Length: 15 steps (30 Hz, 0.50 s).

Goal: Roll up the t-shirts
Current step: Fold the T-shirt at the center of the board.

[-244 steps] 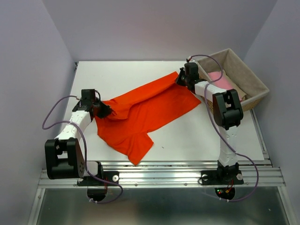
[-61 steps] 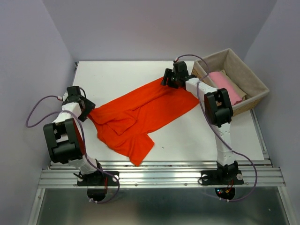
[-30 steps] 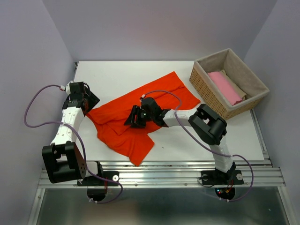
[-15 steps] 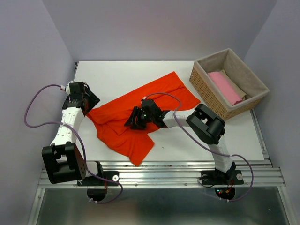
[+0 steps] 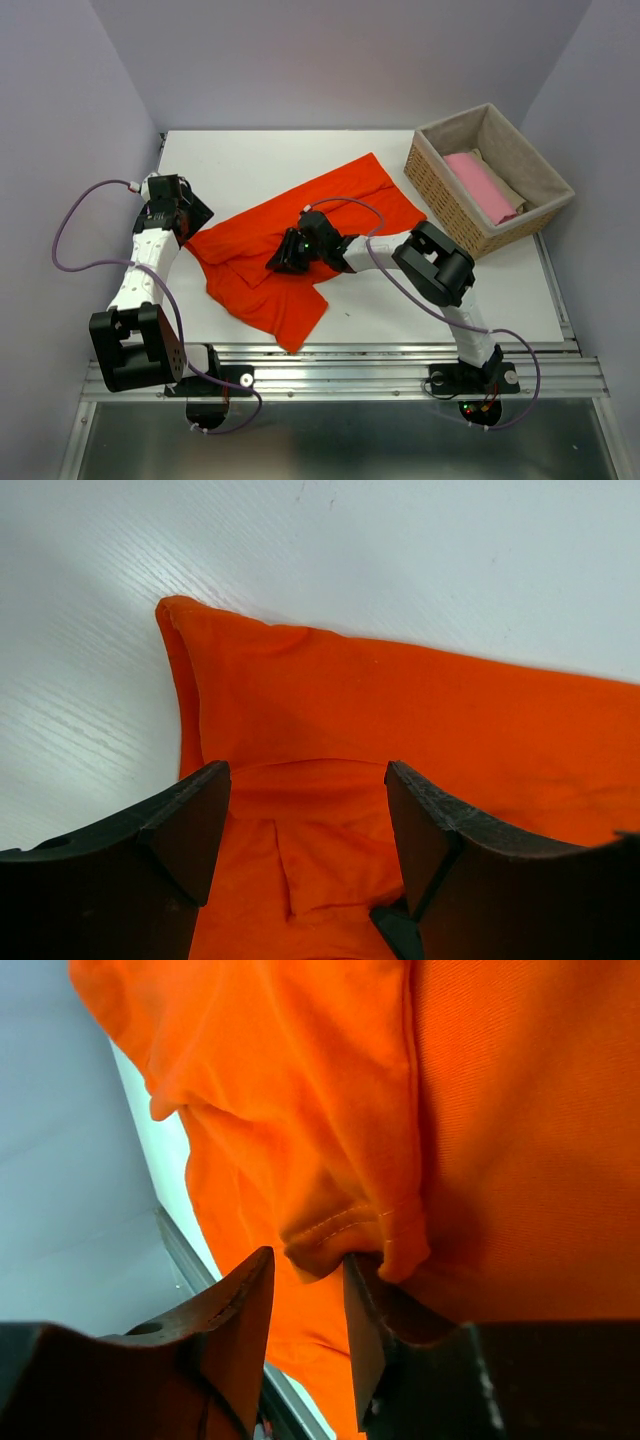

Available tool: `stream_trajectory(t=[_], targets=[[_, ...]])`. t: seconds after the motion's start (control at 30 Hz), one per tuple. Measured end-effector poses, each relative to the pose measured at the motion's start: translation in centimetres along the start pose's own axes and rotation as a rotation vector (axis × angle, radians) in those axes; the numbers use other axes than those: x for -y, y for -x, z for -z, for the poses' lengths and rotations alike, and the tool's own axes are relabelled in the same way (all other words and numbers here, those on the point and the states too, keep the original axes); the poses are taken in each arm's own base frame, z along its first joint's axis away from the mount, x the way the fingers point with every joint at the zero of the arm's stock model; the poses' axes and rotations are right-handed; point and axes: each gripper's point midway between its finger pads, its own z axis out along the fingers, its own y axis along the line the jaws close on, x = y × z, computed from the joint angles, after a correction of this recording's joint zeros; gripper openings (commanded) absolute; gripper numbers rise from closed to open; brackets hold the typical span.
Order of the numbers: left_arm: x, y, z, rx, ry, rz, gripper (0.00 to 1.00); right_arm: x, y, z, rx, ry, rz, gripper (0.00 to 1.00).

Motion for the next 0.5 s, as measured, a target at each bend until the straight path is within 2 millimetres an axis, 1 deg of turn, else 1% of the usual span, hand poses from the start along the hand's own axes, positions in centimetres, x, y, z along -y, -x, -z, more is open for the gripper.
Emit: stream_trajectory(t=[0.13,0.17,0.23,0.27,0.33,0.5], targets=[[-0.08,-0.08,0.03,0.0,0.0,-0.003,0.74,0.38,0.28,-0.11,0.019,-0.018,-0.002,0.36],[-0.12,-0.16,0.03,-0.002,0.001,-0.003,0.74,0.42,0.35,-0.13,0.023,-0.02,-0.002,0.33],[-0.24,-0.33,0.07,-0.004,0.001,-0.003,0.74,0.51,0.55,-0.17,0.034,-0.025,-0.002,0.25],[-0.25,-0.37,0.08,-0.004,0.001,-0.003,0.74,0.56,0.64,-0.18,0.039,-0.028,-0.002,0.13],[-0.28,-0.45,0.07,-0.006,0.001,-0.004,0.74,0.6,0.69,-0.2,0.043,-0.03,0.001,0.01],[-0.31,-0.46,0.2,-0.003,-0.001,-0.004,0.74,0.63,0.75,-0.21,0.046,-0.029,0.018,0.01]])
